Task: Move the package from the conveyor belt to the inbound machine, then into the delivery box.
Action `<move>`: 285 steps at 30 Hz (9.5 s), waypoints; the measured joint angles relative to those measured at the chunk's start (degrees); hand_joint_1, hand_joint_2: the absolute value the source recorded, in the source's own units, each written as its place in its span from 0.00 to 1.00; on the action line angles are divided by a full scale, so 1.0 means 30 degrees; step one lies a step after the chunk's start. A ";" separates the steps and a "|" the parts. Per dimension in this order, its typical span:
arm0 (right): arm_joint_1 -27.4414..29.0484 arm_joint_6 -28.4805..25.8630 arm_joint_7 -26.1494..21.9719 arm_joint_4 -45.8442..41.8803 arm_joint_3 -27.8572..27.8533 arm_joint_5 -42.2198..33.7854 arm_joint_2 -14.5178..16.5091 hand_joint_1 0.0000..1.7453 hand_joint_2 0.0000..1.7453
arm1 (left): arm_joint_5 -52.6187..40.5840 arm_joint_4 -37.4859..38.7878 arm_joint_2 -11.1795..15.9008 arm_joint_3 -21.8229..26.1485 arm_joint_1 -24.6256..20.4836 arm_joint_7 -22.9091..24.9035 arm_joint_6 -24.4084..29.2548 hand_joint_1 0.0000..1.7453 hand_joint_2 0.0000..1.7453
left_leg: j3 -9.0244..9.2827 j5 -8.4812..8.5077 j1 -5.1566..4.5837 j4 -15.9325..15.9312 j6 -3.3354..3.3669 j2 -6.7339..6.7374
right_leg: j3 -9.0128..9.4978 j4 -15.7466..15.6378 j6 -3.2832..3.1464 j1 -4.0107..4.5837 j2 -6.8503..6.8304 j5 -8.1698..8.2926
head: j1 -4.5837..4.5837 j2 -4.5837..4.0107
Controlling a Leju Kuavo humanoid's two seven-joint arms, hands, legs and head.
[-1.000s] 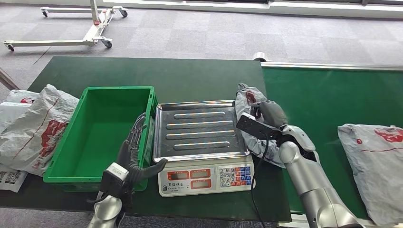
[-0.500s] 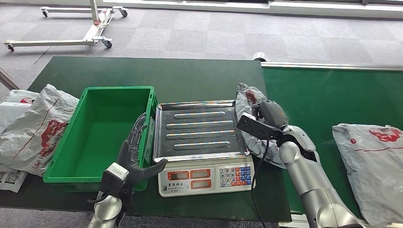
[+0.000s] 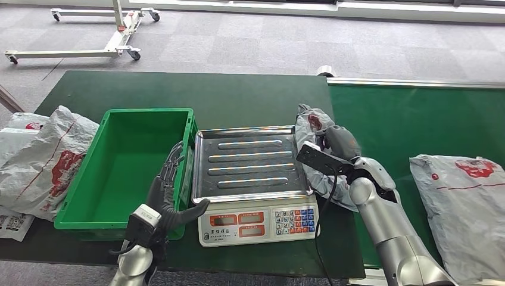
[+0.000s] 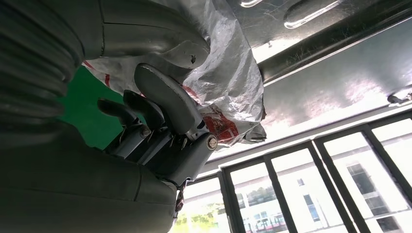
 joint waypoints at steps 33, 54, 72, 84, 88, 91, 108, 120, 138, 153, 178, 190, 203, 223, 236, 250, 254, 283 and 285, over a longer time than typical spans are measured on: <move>0.0028 -0.0740 0.0796 0.0000 -0.0139 0.0865 -0.0022 0.00 1.00 | -0.0080 0.0011 -0.0016 0.0000 -0.0023 0.0002 -0.0141 0.00 1.00 | 0.0006 0.0000 -0.0001 0.0004 0.0000 0.0006 | -0.0016 -0.0003 0.0000 -0.0002 0.0003 0.0000 | -0.0005 0.0000; 0.0941 -0.7234 1.1451 0.0205 -0.5448 0.9910 0.0024 0.00 1.00 | -0.0492 0.0849 -0.0506 0.0000 -0.0578 0.0007 -0.0505 0.00 1.00 | -0.0054 -0.0009 -0.0021 0.0004 0.0011 0.0022 | -0.0059 -0.0004 0.0004 -0.0006 0.0010 0.0019 | 0.0000 0.0000; -0.0395 -0.1448 0.5772 0.4029 -0.5974 0.5187 0.0517 0.00 1.00 | -0.0488 0.1005 -0.0444 0.0000 -0.0665 0.0007 -0.0537 0.00 1.00 | -0.0067 -0.0002 -0.0022 0.0004 0.0009 0.0005 | -0.0058 -0.0004 0.0007 -0.0017 -0.0012 0.0021 | 0.0000 0.0000; -0.0329 0.1605 0.0014 0.4643 -0.5315 0.1645 0.0532 0.00 1.00 | -0.0384 0.1055 -0.0403 0.0000 -0.0723 0.0007 -0.0514 0.00 1.00 | -0.0060 -0.0002 -0.0021 0.0004 0.0007 0.0017 | -0.0064 -0.0004 0.0005 -0.0007 0.0007 0.0022 | -0.0004 0.0000; -0.0344 0.1616 0.0153 0.4661 -0.4994 0.1619 0.0515 0.31 1.00 | -0.0342 0.1055 -0.0357 0.0000 -0.0704 0.0007 -0.0443 0.00 1.00 | -0.0063 -0.0002 -0.0020 0.0003 0.0006 0.0016 | -0.0064 -0.0003 0.0004 -0.0004 0.0005 0.0021 | -0.0002 0.0000; -0.0365 0.1574 0.0262 0.4706 -0.4807 0.1614 0.0495 1.00 1.00 | -0.0333 0.1049 -0.0324 0.0000 -0.0690 0.0007 -0.0383 0.00 1.00 | -0.0062 -0.0002 -0.0020 0.0004 0.0007 0.0017 | -0.0063 -0.0004 0.0005 -0.0007 0.0008 0.0022 | -0.0004 0.0000; -0.0484 0.1005 0.0658 0.4794 -0.3705 0.1133 0.0394 1.00 1.00 | -0.0226 0.0984 -0.0200 0.0000 -0.0601 0.0005 -0.0129 0.00 1.00 | -0.0062 -0.0002 -0.0020 0.0003 0.0006 0.0015 | -0.0062 -0.0003 0.0004 -0.0004 0.0007 0.0022 | -0.0002 0.0000; -0.0419 -0.1807 0.1441 0.4008 -0.3463 0.0241 0.0441 1.00 1.00 | -0.0228 0.0623 -0.0131 0.0000 -0.0316 0.0000 0.0102 0.00 1.00 | -0.0064 -0.0001 -0.0020 0.0004 0.0007 0.0015 | -0.0063 -0.0003 0.0004 -0.0006 0.0004 0.0022 | -0.0002 0.0000; 0.3242 -0.4290 0.0272 -0.6826 -0.3204 -0.0989 0.1461 1.00 1.00 | -0.0364 0.0475 -0.0248 0.0000 -0.0348 0.0000 -0.0102 0.00 1.00 | -0.0065 -0.0003 -0.0020 0.0003 0.0006 0.0016 | -0.0069 -0.0003 0.0005 -0.0008 0.0003 0.0015 | -0.0004 0.0000; 0.4134 -0.1911 -0.1519 -0.8899 0.1612 -0.1934 0.1572 1.00 1.00 | -0.0160 0.0515 -0.0248 -0.0005 -0.0560 0.0000 0.0089 0.00 1.00 | -0.0068 -0.0002 -0.0016 0.0001 0.0006 0.0017 | -0.0068 -0.0003 0.0004 -0.0008 0.0002 0.0013 | -0.0002 0.0000; 0.4355 -0.2500 -0.0157 -0.9160 0.2747 -0.2195 0.1588 0.00 1.00 | -0.0117 -0.0111 -0.0169 -0.0005 0.0016 0.0000 0.0027 0.00 1.00 | -0.0065 -0.0002 -0.0016 0.0001 0.0005 0.0016 | -0.0068 -0.0003 0.0003 -0.0008 0.0002 0.0013 | -0.0004 0.0000; 0.4519 0.4596 0.0898 -0.8679 0.1660 -1.2008 0.1677 0.00 1.00 | -0.0128 -0.0082 -0.0117 -0.0007 0.0025 0.0000 0.0045 0.00 1.00 | -0.0068 -0.0002 -0.0016 0.0001 0.0006 0.0013 | -0.0070 -0.0003 0.0001 -0.0008 0.0003 0.0012 | -0.0004 0.0000; 0.3740 0.2255 -0.0653 -0.6909 0.0390 -1.3195 0.1761 0.00 1.00 | -0.0639 0.0027 -0.0215 -0.0002 0.0033 0.0000 -0.0185 0.00 1.00 | -0.0068 -0.0002 -0.0017 0.0002 0.0006 0.0015 | -0.0071 -0.0003 0.0001 -0.0009 0.0000 0.0012 | -0.0004 0.0000; 0.7255 -1.3032 -0.3595 -1.3956 -0.4133 0.2319 0.4787 0.00 1.00 | -0.5090 0.0910 -0.0931 -0.0580 -0.0817 0.0906 0.0243 0.00 1.00 | -0.0059 -0.0021 -0.0014 0.0001 -0.0001 0.0023 | -0.0078 -0.0005 -0.0004 -0.0003 0.0005 -0.0004 | -0.0004 0.0000; 0.8205 -1.3019 -0.5722 -1.2065 -0.5819 -0.0940 0.6162 0.00 1.00 | -0.6885 0.5597 -0.0774 -0.3014 -0.3727 0.1499 -0.0628 0.00 1.00 | -0.0061 -0.0023 -0.0022 0.0003 0.0004 0.0019 | -0.0080 -0.0005 0.0000 -0.0021 0.0007 0.0000 | -0.0004 0.0000; 0.8605 -1.3019 -0.4754 -1.1036 -0.6025 -0.1288 0.6178 0.00 1.00 | -0.7296 1.0266 -0.1111 -0.5373 -0.5692 0.0718 -0.0510 0.64 1.00 | -0.0061 -0.0026 -0.0022 0.0002 0.0004 0.0021 | -0.0078 -0.0005 0.0002 -0.0021 0.0013 -0.0001 | -0.0005 0.0000; 0.8638 -1.3019 -0.4647 -1.0929 -0.6025 -0.1271 0.6178 0.00 1.00 | -0.7184 1.0579 -0.1160 -0.5510 -0.5894 0.0674 -0.0516 0.94 1.00 | -0.0060 -0.0025 -0.0022 0.0002 0.0004 0.0020 | -0.0076 -0.0005 0.0002 -0.0021 0.0012 -0.0002 | -0.0005 0.0000; 0.8845 -1.3019 -0.3779 -1.0586 -0.6036 -0.0918 0.6156 0.00 1.00 | -0.6320 1.0229 -0.0947 -0.5196 -0.6461 0.1204 0.2877 1.00 1.00 | -0.0058 -0.0026 -0.0020 0.0001 0.0002 0.0021 | -0.0074 -0.0005 0.0001 -0.0017 0.0014 -0.0003 | -0.0004 0.0000; 0.8874 -1.3019 -0.3737 -1.0586 -0.6040 -0.0878 0.6151 0.00 1.00 | -0.6464 1.0016 -0.0832 -0.5035 -0.6462 0.1310 0.3227 1.00 1.00 | -0.0059 -0.0025 -0.0020 0.0001 0.0002 0.0021 | -0.0074 -0.0004 0.0001 -0.0017 0.0014 -0.0003 | -0.0005 0.0000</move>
